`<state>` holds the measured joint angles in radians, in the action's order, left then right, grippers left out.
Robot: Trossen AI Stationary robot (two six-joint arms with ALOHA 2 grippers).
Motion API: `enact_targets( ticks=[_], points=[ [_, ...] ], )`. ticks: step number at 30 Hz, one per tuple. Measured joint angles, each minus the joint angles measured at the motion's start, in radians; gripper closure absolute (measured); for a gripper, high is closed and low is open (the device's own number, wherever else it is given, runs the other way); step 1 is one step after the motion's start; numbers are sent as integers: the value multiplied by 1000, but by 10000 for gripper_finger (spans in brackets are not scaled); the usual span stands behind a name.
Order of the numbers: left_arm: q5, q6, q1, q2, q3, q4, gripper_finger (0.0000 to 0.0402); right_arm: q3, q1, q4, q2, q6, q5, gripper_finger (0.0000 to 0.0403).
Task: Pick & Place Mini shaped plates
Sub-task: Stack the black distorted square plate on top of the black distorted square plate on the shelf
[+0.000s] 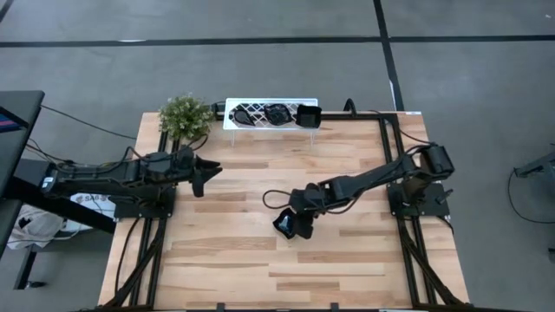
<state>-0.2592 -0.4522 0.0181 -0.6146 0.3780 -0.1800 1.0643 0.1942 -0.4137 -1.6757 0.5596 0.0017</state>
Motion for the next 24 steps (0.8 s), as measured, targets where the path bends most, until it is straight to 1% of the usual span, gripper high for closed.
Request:
enact_targets(
  ticks=[6, 15, 19, 24],
  points=[
    [1, 3, 0, 5, 0, -6, 280, 14, 9, 2, -60, 57, -8, 290],
    [1, 6, -45, 4, 0, -6, 280, 14, 7, -8, -70, 89, -2, 294],
    [-2, 4, -57, 4, 0, -6, 280, 14, 7, -13, -70, 89, -2, 319],
    [-2, 4, -57, 4, 0, -6, 280, 14, 7, -13, -70, 88, -2, 369]
  ],
)
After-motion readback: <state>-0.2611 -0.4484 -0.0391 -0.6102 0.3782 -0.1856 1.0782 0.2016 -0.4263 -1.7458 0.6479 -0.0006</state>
